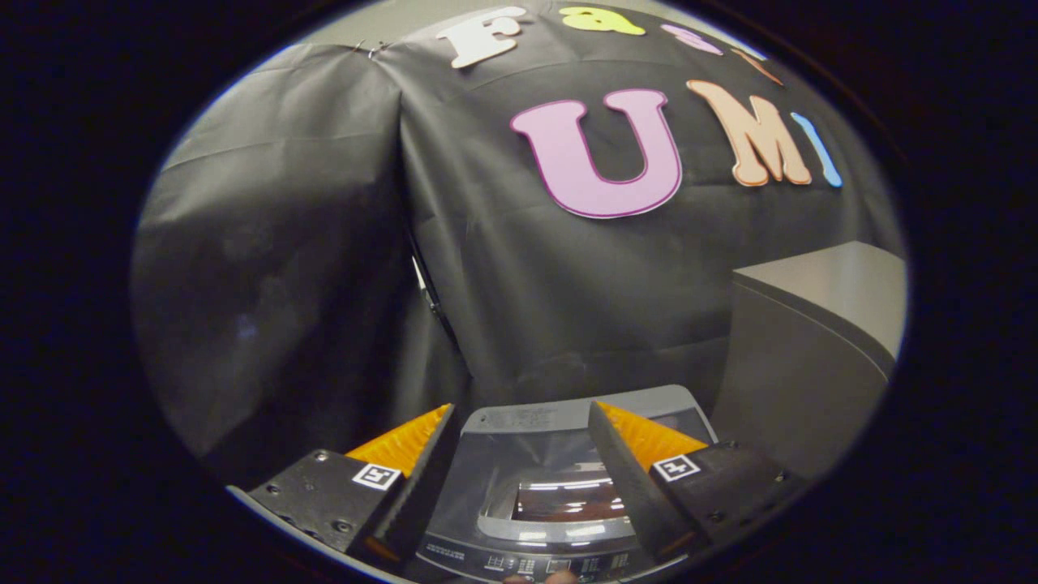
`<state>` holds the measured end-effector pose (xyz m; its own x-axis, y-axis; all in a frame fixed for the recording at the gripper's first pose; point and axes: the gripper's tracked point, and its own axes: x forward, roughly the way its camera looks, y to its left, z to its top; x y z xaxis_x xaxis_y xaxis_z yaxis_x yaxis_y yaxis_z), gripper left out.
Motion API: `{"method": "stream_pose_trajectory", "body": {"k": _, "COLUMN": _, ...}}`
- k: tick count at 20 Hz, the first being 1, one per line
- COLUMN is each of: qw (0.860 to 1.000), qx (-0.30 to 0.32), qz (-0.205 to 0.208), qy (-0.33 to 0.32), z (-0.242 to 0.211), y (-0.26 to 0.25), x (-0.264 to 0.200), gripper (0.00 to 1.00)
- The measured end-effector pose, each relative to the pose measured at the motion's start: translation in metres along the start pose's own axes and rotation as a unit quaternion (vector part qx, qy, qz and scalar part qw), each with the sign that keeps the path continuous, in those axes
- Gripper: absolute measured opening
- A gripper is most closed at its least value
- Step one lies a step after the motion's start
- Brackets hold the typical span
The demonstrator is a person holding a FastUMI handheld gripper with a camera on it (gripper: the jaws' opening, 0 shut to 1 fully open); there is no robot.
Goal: Put the clothes into the washing machine and then close the washing machine lid.
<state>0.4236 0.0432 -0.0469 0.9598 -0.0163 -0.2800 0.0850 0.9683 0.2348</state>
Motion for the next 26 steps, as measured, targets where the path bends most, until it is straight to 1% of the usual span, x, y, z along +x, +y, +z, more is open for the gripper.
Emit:
{"method": "stream_pose_trajectory", "body": {"k": 2, "qw": 1.000, "qx": -0.004, "qz": -0.002, "qy": -0.018, "z": 0.007, "y": -0.004, "x": -0.015, "gripper": 0.97}}
{"method": "stream_pose_trajectory", "body": {"k": 6, "qw": 0.998, "qx": -0.035, "qz": -0.018, "qy": -0.054, "z": 0.023, "y": -0.013, "x": -0.059, "gripper": 0.97}}
{"method": "stream_pose_trajectory", "body": {"k": 8, "qw": 0.996, "qx": -0.049, "qz": -0.022, "qy": -0.078, "z": 0.033, "y": -0.012, "x": -0.079, "gripper": 0.97}}
{"method": "stream_pose_trajectory", "body": {"k": 11, "qw": 0.993, "qx": -0.064, "qz": -0.028, "qy": -0.100, "z": 0.040, "y": -0.008, "x": -0.111, "gripper": 0.97}}
{"method": "stream_pose_trajectory", "body": {"k": 15, "qw": 0.986, "qx": -0.100, "qz": -0.042, "qy": -0.124, "z": 0.049, "y": -0.011, "x": -0.158, "gripper": 0.97}}
{"method": "stream_pose_trajectory", "body": {"k": 22, "qw": 0.985, "qx": -0.077, "qz": -0.056, "qy": -0.140, "z": 0.043, "y": -0.027, "x": -0.228, "gripper": 0.97}}
{"method": "stream_pose_trajectory", "body": {"k": 24, "qw": 0.986, "qx": -0.077, "qz": -0.058, "qy": -0.138, "z": 0.041, "y": -0.029, "x": -0.240, "gripper": 0.97}}
{"method": "stream_pose_trajectory", "body": {"k": 26, "qw": 0.987, "qx": -0.070, "qz": -0.056, "qy": -0.137, "z": 0.042, "y": -0.028, "x": -0.241, "gripper": 0.97}}
